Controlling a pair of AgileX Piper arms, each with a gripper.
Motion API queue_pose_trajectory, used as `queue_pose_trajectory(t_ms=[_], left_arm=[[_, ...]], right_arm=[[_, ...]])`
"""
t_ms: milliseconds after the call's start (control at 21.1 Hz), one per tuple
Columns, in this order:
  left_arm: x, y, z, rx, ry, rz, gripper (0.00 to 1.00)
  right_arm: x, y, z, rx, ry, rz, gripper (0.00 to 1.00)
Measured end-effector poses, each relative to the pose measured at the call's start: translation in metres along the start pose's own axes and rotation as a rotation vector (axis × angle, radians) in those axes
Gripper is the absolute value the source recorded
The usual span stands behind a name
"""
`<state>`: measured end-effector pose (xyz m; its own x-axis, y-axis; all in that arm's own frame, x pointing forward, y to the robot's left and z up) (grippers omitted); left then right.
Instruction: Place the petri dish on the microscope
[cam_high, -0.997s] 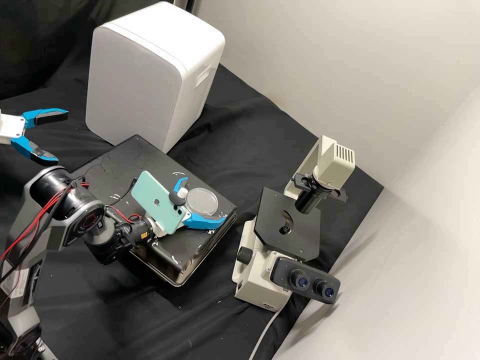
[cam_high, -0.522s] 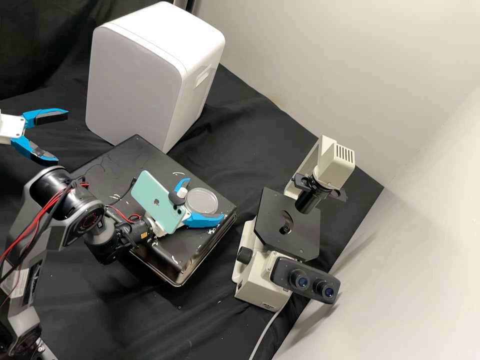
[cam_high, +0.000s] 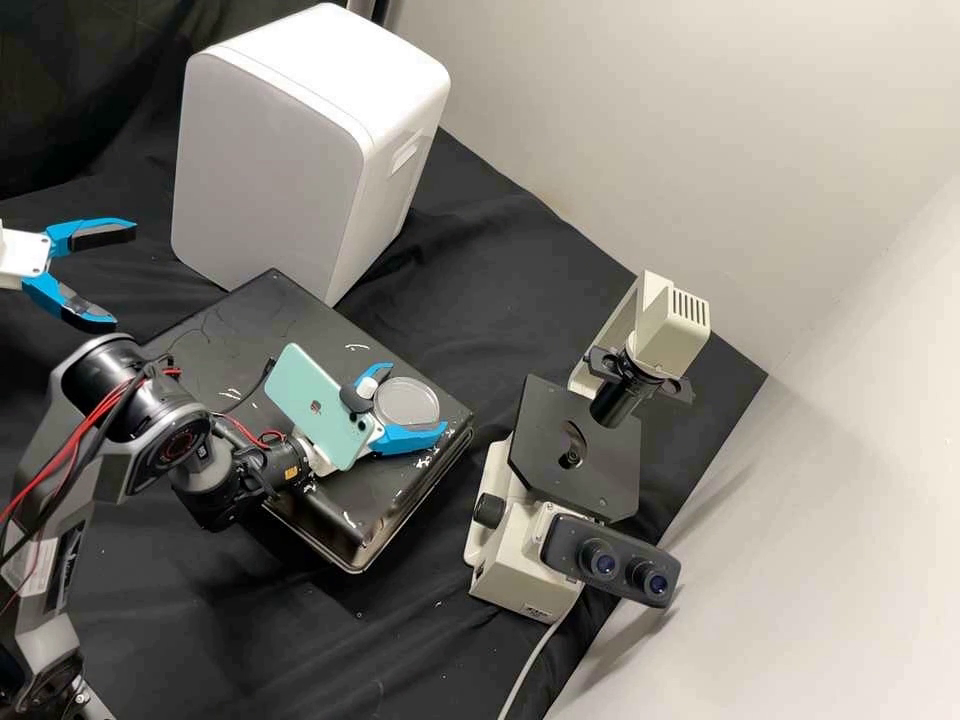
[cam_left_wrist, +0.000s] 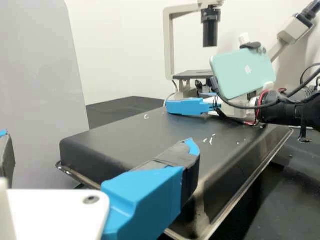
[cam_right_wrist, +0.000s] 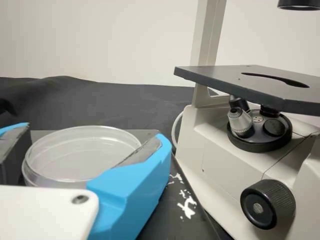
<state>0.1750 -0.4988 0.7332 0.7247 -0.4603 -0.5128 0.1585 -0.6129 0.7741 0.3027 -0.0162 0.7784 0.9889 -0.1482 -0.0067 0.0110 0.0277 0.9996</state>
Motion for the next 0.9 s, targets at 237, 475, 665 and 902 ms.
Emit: queue_pose_trajectory(t_ms=[237,475,665,902], left_arm=[[0.0001,-0.0002,-0.0001,0.000,0.000,-0.001,1.00],[0.0001,-0.0002,-0.0001,0.000,0.000,-0.001,1.00],[0.0001,-0.0002,-0.0001,0.000,0.000,-0.001,1.00],[0.0007,-0.0020,-0.0007,-0.005,0.002,-0.010,1.00]], right_arm=[[0.0002,0.0013,0.0013,0.016,-0.001,0.001,0.00],[0.0004,0.0025,0.0025,0.023,0.000,0.001,0.00],[0.0005,0.0031,0.0032,0.032,-0.001,0.002,0.00],[-0.0002,0.0053,0.0033,0.035,0.005,0.003,0.00]])
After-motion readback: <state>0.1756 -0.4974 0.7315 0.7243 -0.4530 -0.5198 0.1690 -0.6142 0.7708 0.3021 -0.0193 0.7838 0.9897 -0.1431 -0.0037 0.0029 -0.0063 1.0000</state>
